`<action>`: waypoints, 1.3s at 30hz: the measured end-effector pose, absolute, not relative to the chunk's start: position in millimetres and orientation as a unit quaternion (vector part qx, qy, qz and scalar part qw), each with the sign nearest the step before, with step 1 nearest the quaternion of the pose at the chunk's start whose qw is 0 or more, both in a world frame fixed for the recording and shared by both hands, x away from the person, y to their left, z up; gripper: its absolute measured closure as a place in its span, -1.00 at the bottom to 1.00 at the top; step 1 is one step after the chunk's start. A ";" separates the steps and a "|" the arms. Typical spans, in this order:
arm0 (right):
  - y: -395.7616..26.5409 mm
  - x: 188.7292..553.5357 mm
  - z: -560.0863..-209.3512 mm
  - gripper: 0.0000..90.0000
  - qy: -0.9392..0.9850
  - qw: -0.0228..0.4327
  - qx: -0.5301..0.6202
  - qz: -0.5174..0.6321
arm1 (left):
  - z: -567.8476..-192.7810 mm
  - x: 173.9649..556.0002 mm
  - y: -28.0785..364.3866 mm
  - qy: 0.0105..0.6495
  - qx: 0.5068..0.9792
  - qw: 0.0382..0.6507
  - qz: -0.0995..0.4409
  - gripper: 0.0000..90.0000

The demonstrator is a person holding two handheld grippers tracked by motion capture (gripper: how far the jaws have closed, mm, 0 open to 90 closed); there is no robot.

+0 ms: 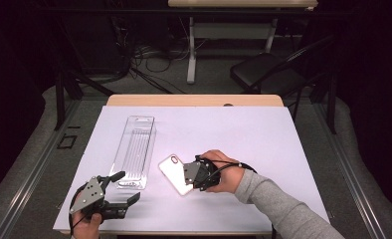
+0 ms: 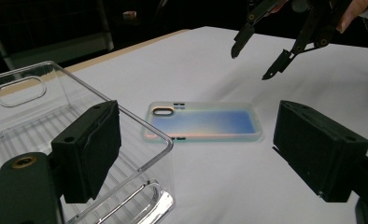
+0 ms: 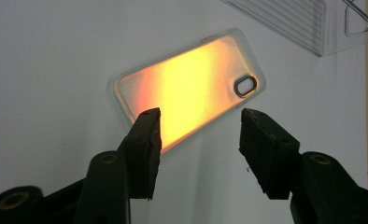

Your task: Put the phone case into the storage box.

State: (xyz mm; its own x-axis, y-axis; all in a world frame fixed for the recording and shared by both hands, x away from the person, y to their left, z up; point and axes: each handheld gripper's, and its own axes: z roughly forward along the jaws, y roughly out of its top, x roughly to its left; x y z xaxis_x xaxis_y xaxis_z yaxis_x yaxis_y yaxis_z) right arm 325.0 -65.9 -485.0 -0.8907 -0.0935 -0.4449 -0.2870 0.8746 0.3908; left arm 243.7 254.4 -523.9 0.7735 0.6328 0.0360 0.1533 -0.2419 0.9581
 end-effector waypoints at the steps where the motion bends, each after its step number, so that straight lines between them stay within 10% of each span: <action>1: -65.8 325.2 -485.2 0.15 0.945 0.210 -0.102 0.229 | -523.9 243.7 254.4 0.259 0.758 0.558 0.215 -0.66; 39: -54.8 323.7 -519.8 0.66 0.961 0.153 -0.163 0.163 | -524.7 244.3 254.3 0.259 0.758 0.559 0.214 -0.66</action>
State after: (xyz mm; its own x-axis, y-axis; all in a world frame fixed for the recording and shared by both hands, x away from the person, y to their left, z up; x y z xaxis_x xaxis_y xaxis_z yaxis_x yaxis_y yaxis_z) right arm 323.7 -54.8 -519.8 -0.9002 -0.2639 -0.3464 -0.3635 0.8934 0.2641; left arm 244.3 254.3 -524.7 0.7740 0.6323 0.0343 0.1535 -0.2399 0.9586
